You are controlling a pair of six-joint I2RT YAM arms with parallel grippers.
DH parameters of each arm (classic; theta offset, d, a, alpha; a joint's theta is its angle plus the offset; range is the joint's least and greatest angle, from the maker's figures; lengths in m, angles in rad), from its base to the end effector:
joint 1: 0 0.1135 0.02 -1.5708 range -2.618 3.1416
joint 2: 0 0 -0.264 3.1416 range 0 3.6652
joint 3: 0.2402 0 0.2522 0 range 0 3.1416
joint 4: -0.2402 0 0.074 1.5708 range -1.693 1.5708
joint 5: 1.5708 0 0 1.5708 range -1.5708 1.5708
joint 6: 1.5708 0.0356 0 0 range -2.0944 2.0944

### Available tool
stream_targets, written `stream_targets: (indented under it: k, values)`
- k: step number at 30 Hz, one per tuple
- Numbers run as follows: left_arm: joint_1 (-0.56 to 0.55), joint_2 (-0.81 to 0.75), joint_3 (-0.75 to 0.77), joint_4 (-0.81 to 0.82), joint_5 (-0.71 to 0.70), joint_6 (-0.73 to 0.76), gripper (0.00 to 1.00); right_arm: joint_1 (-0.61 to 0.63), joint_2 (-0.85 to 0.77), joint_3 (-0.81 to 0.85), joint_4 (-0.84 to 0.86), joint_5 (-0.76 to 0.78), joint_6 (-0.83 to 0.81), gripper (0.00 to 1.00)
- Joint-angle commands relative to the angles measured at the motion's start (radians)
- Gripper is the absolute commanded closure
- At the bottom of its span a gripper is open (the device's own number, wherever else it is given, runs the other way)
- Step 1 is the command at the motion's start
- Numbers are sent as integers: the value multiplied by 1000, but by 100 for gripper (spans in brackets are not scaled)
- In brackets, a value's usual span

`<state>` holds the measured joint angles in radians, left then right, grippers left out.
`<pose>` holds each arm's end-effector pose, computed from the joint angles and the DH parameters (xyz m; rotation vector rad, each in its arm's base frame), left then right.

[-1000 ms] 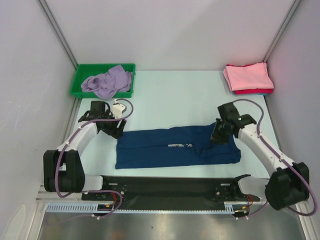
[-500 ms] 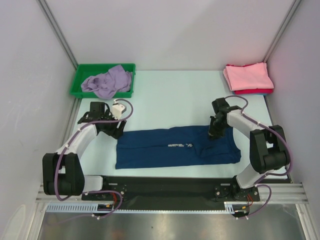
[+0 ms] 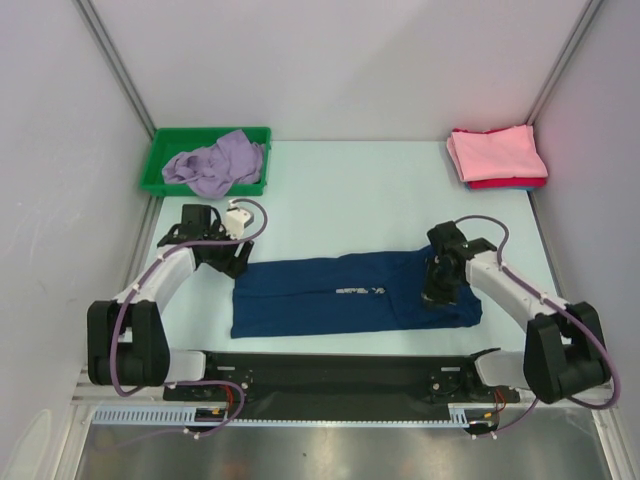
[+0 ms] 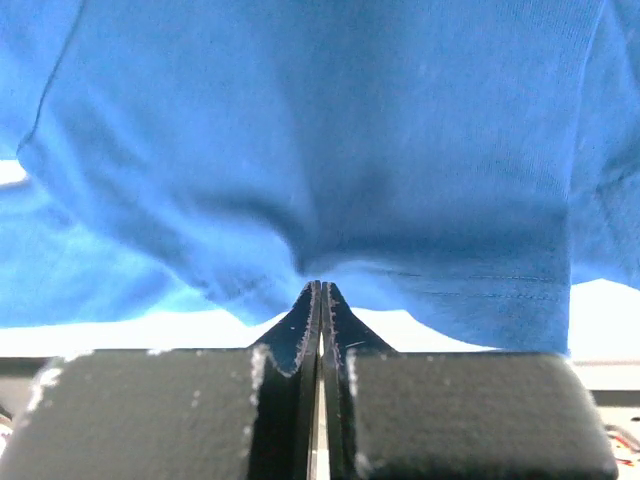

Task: Fold and stack the t-shirts
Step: Fold the tshirt

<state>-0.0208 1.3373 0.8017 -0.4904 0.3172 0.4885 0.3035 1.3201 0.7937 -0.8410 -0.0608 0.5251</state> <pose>0.2558 -0.0164 0.2047 0.7475 2.4223 -0.2301 0.2079 0.0674 0.1908 0.3196 2.9557 0.2049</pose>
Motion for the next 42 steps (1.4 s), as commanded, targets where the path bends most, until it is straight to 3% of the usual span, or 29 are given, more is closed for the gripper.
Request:
stream_targets:
  k: [1, 5, 7, 9, 13, 15, 17, 19, 27, 32, 36, 39, 42]
  values:
    - [2, 2, 24, 23, 22, 2, 26, 20, -67, -40, -66, 4, 78, 100]
    - [2, 3, 34, 12, 26, 4, 26, 2, -108, -33, -82, 6, 87, 100]
    - [2, 6, 50, 0, 36, 2, 26, -52, -125, 18, -98, 13, 67, 90]
    - [-2, 8, 80, -11, 36, -5, 26, -111, -133, 50, -86, 23, 41, 86]
    - [-65, -4, 152, -59, 26, -19, 26, -350, -96, 117, 25, -45, -46, 72]
    - [-135, -6, 189, -73, 20, -8, 25, -388, -32, 143, 115, -91, -69, 69]
    - [-174, 8, 212, -92, 2, -10, 25, -405, 20, 183, 169, -108, -114, 58]
    - [-169, 45, 232, -91, -35, -37, 25, -408, 122, 214, 217, -93, -137, 53]
    - [-108, 112, 137, 33, -151, -39, 20, -417, 378, 332, 376, -60, -209, 50]
    - [-59, 189, 134, 67, -176, -41, 20, -420, 447, 338, 450, -126, -205, 57]
    - [-61, 241, 102, 110, -179, -24, 19, -437, 464, 329, 482, -129, -185, 88]
    - [-61, 284, 99, 121, -178, -33, 21, -445, 476, 338, 496, -136, -183, 100]
    - [-61, 302, 94, 139, -196, -34, 29, -451, 482, 369, 493, -96, -175, 100]
